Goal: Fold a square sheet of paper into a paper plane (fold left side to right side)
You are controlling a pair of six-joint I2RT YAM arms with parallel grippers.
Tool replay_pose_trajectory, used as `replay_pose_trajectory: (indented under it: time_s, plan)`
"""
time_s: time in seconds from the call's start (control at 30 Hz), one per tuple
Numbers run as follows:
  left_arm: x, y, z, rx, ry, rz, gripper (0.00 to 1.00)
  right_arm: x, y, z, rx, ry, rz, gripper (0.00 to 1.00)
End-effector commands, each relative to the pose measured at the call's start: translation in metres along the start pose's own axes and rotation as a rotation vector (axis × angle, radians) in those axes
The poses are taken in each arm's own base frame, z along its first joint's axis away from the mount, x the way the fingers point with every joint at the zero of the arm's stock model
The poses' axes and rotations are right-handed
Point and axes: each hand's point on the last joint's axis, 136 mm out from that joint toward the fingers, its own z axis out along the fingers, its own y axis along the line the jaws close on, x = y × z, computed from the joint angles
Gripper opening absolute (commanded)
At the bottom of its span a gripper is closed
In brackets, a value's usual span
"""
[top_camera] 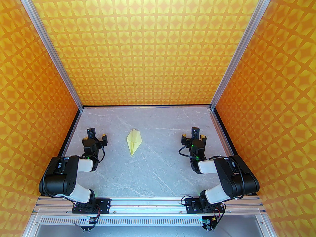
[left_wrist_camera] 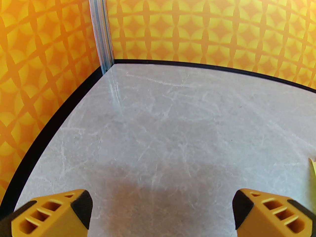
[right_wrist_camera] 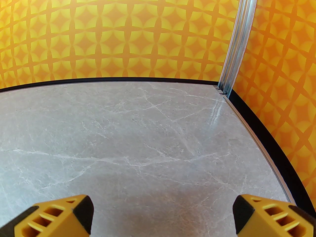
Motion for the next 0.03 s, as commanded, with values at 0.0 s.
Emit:
replay_pose_trajectory:
  time_s: [0.0]
  plan:
    - [-0.0083, -0.0007, -0.0001, 0.012, -0.032, 0.010, 0.99, -0.0070, 0.0012, 0.0027, -0.004, -0.017, 0.029, 0.99]
